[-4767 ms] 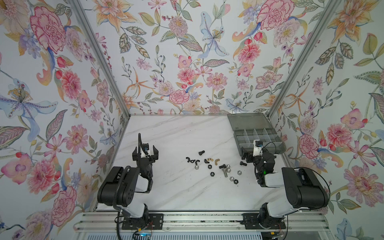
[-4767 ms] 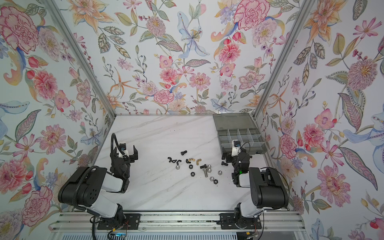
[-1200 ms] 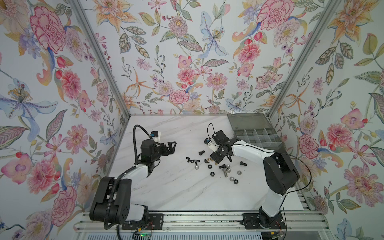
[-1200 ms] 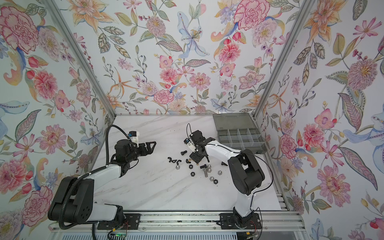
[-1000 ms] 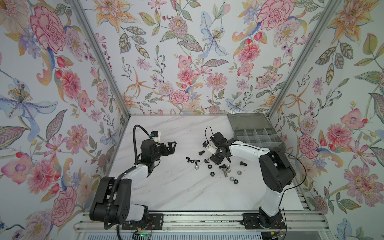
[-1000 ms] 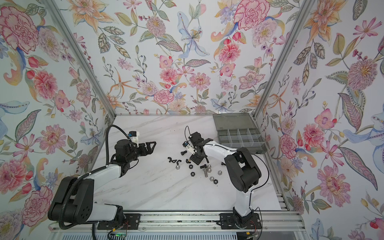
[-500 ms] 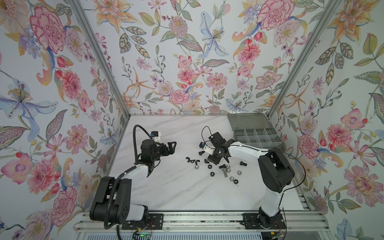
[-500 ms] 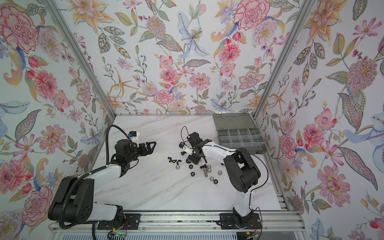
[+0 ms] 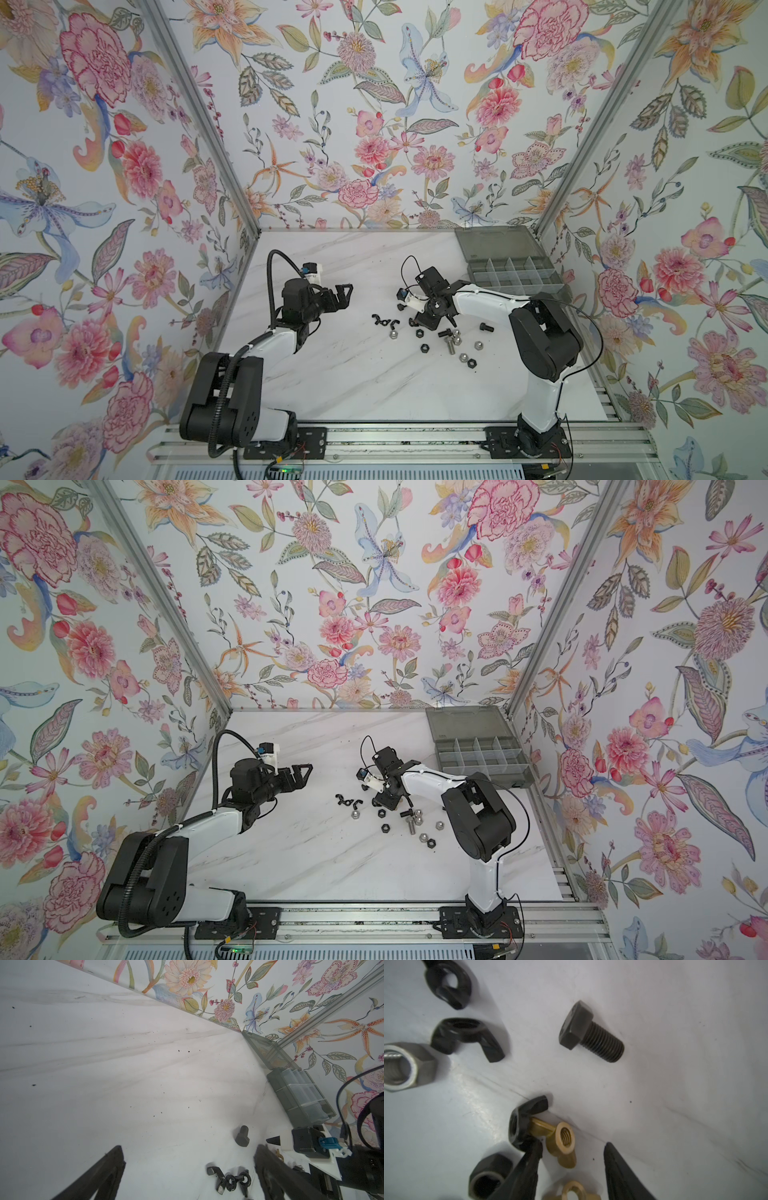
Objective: Sort the screws and nuts into containers
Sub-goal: 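Lower the right gripper and grasp a brass wing nut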
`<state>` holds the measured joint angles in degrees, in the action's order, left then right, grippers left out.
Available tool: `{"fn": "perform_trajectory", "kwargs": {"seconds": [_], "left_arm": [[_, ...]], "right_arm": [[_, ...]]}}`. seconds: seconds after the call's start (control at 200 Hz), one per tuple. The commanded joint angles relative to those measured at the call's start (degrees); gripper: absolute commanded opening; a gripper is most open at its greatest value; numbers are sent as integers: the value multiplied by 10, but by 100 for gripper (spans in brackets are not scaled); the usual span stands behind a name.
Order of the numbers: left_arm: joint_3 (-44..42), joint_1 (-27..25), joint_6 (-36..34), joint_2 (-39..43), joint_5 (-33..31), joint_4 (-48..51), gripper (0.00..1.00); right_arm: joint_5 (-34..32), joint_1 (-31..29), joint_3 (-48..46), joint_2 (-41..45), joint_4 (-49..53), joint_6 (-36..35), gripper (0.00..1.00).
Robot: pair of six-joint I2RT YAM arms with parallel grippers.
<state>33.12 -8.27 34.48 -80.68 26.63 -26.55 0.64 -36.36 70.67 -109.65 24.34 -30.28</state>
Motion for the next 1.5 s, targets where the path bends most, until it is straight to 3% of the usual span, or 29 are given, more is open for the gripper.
{"fn": "perform_trajectory", "kwargs": {"seconds": [0.0, 1.121, 1.496], "left_arm": [[15, -1, -7, -7, 3, 8, 99], [16, -1, -2, -12, 7, 10, 99], [15, -1, -1, -12, 9, 10, 99]], "right_arm": [[5, -11, -11, -7, -9, -10, 51], [-6, -17, -31, -9, -23, -2, 40], [-5, -11, -44, 3, -23, 9, 31]]}}
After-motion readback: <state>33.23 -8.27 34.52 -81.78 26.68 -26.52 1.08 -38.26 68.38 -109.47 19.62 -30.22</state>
